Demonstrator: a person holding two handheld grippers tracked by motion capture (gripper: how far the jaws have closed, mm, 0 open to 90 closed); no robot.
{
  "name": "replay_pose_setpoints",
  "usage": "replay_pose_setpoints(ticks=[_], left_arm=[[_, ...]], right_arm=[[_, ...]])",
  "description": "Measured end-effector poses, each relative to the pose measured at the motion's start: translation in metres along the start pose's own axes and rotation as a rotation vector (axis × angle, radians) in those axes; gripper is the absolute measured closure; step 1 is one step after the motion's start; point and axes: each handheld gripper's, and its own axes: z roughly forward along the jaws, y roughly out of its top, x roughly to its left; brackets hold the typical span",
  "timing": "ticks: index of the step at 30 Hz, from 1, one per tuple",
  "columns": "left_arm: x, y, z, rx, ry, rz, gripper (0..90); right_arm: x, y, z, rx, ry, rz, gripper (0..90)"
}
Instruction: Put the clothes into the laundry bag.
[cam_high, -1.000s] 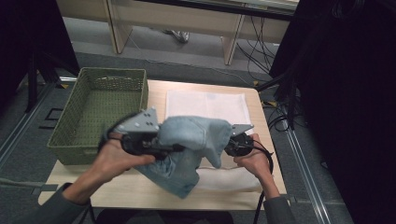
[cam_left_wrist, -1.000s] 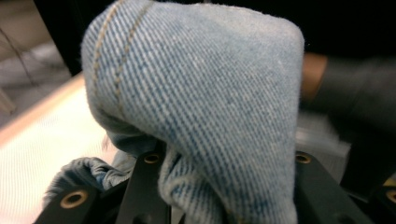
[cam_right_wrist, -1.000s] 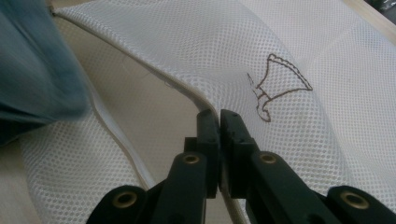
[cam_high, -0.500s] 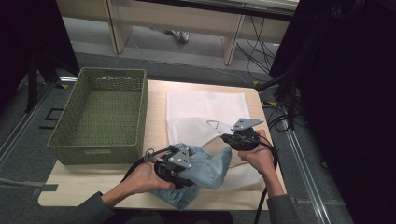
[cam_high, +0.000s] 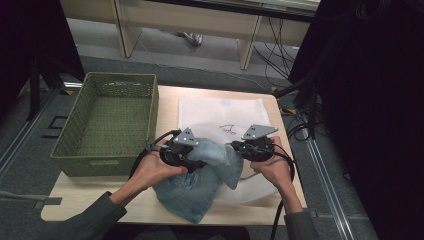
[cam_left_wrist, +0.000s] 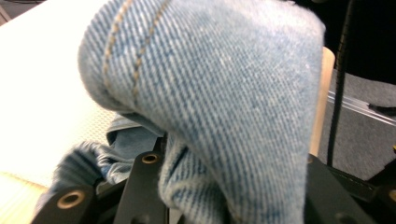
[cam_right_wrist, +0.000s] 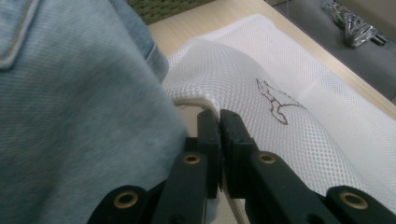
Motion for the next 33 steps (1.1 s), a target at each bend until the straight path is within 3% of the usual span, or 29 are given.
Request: replay_pose_setpoints(ticks=[2, 3, 6, 8, 9, 10, 11, 13, 16, 18, 19, 20, 22, 24, 26, 27, 29, 30, 32, 33], left_arm=[[-0.008, -0.006, 0.019, 0.06, -0.034, 0.012, 63.8], [-0.014, -0.011, 0.032, 0.078, -0.065, -0.002, 63.8], [-0.027, -0.019, 0.067, 0.167, -0.116, 0.057, 63.5], [-0.029, -0.019, 0.073, 0.177, -0.12, 0.064, 63.0], [-0.03, -0.019, 0.083, 0.169, -0.135, 0.046, 63.0], [-0.028, -0.019, 0.087, 0.159, -0.141, 0.041, 62.9], [-0.028, -0.019, 0.09, 0.148, -0.186, 0.013, 62.8], [-0.034, -0.016, 0.084, 0.147, -0.248, 0.071, 62.2], [-0.045, -0.011, 0.07, 0.136, -0.271, 0.114, 62.2], [-0.041, -0.009, 0.073, 0.131, -0.253, 0.07, 62.1], [-0.037, -0.009, 0.076, 0.133, -0.241, 0.068, 62.2], [-0.03, -0.009, 0.083, 0.139, -0.195, 0.041, 62.2], [-0.018, -0.01, 0.094, 0.171, -0.097, 0.026, 62.3], [-0.008, -0.008, 0.099, 0.161, -0.064, -0.031, 62.4], [-0.002, -0.001, 0.093, 0.152, -0.026, -0.029, 62.3], [-0.002, -0.001, 0.093, 0.152, -0.026, -0.029, 62.4], [0.003, 0.014, 0.076, 0.119, 0.063, -0.013, 62.3], [0.004, 0.017, 0.073, 0.115, 0.082, -0.015, 62.3], [0.007, 0.019, 0.073, 0.106, 0.106, -0.015, 62.2], [0.015, 0.012, 0.092, 0.137, 0.115, -0.03, 61.5]], right_arm=[[-0.001, 0.001, 0.001, 0.0, 0.008, -0.003, 88.2], [-0.001, 0.001, 0.001, 0.001, -0.005, 0.003, 88.2], [0.001, 0.002, 0.002, 0.012, -0.009, 0.017, 88.3], [0.001, 0.003, 0.001, 0.005, -0.017, 0.011, 88.3], [0.0, 0.003, 0.002, -0.008, -0.011, -0.008, 88.3], [0.0, 0.004, 0.0, -0.014, -0.017, 0.002, 88.2], [0.0, 0.004, -0.001, -0.006, -0.022, 0.006, 88.2], [-0.001, 0.004, -0.002, -0.02, -0.02, 0.002, 88.2], [-0.004, 0.002, -0.002, -0.02, -0.03, 0.008, 88.2], [-0.006, 0.001, -0.003, -0.018, -0.038, 0.03, 88.3], [-0.006, 0.0, -0.002, -0.021, -0.033, 0.03, 88.3], [-0.005, 0.001, -0.003, -0.019, -0.029, 0.024, 88.2], [-0.002, 0.003, -0.002, -0.022, -0.027, 0.012, 88.2], [0.002, 0.006, -0.001, -0.011, -0.02, -0.008, 88.3], [0.004, 0.007, 0.0, -0.021, -0.018, -0.015, 88.3], [0.004, 0.007, 0.0, -0.021, -0.018, -0.015, 88.3], [0.006, 0.011, -0.002, -0.042, -0.012, -0.01, 89.0], [0.006, 0.011, -0.003, -0.049, -0.009, -0.004, 89.6], [0.006, 0.012, -0.004, -0.056, -0.014, -0.003, 89.6], [0.006, 0.011, -0.002, -0.04, -0.019, -0.007, 89.7]])
